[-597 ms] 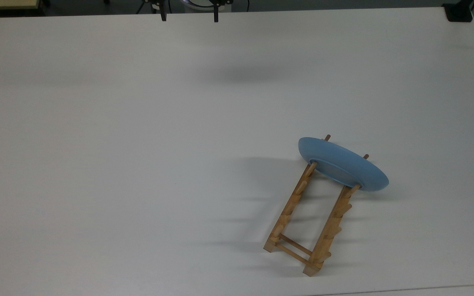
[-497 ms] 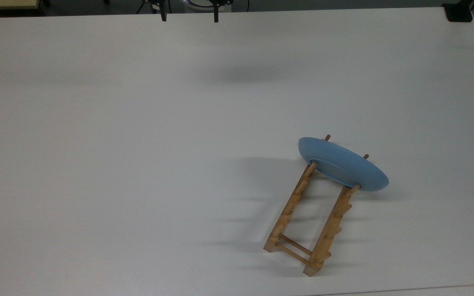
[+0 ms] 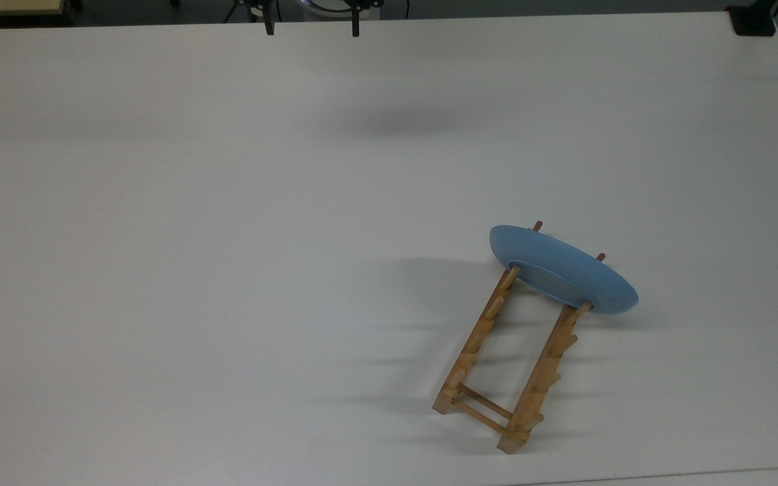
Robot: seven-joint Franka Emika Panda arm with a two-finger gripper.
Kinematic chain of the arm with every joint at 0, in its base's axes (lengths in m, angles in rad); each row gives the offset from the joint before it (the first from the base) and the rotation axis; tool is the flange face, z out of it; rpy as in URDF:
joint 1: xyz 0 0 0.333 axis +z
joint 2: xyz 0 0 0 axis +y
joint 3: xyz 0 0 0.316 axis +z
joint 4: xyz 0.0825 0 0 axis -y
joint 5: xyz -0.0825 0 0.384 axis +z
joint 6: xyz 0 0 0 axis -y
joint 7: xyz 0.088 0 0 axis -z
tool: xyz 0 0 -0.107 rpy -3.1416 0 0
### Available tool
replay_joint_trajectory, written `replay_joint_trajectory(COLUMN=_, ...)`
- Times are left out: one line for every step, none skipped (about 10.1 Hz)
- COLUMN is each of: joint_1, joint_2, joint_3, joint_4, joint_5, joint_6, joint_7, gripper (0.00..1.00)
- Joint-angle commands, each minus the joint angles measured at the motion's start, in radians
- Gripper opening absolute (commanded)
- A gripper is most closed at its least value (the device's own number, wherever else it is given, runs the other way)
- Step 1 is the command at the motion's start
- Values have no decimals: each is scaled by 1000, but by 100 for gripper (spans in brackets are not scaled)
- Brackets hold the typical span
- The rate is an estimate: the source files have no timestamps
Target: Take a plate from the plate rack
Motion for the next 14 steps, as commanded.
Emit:
replay_joint_trajectory(joint_1=84, joint_2=48, joint_3=6, joint_4=-1, joint_5=5, joint_6=147, joint_7=9, gripper=100)
replay_joint_trajectory(joint_1=134, joint_2=80, joint_3=6, joint_4=-1, joint_5=-4, joint_6=239, joint_7=17, gripper=100)
replay_joint_trajectory(joint_1=179, joint_2=121, joint_3=6, joint_4=-1, joint_5=-33, joint_6=326, joint_7=43, gripper=100)
replay_joint_trajectory(joint_1=232, joint_2=158, joint_3=6, joint_4=-1, joint_5=-102, joint_6=435, joint_7=106, gripper=100)
replay_joint_trajectory(joint_1=277, joint_2=203, joint_3=6, joint_4=-1, joint_5=-175, joint_6=513, joint_7=170, gripper=95)
replay_joint_trajectory(joint_1=312, joint_2=239, joint_3=6, joint_4=-1, joint_5=-243, joint_6=582, joint_7=219, gripper=84)
replay_joint_trajectory(joint_1=323, joint_2=273, joint_3=6, joint_4=-1, joint_5=-297, joint_6=632, joint_7=264, gripper=72)
replay_joint_trajectory(joint_1=337, joint_2=299, joint_3=6, joint_4=-1, joint_5=-347, joint_6=657, joint_7=304, gripper=64)
replay_joint_trajectory(joint_1=355, joint_2=327, joint_3=6, joint_4=-1, joint_5=-402, joint_6=705, joint_7=345, gripper=58)
replay_joint_trajectory(joint_1=356, joint_2=349, joint_3=6, joint_4=1, joint_5=-461, joint_6=727, joint_7=393, gripper=57)
replay_joint_trajectory(joint_1=357, joint_2=368, joint_3=6, joint_4=13, joint_5=-490, joint_6=727, joint_7=414, gripper=53)
replay_joint_trajectory(joint_1=360, joint_2=388, joint_3=6, joint_4=24, joint_5=-492, joint_6=729, joint_7=416, gripper=49)
replay_joint_trajectory(joint_1=365, joint_2=390, joint_3=6, joint_4=24, joint_5=-493, joint_6=729, joint_7=416, gripper=42)
replay_joint_trajectory(joint_1=365, joint_2=390, joint_3=6, joint_4=24, joint_5=-494, joint_6=730, joint_7=416, gripper=34)
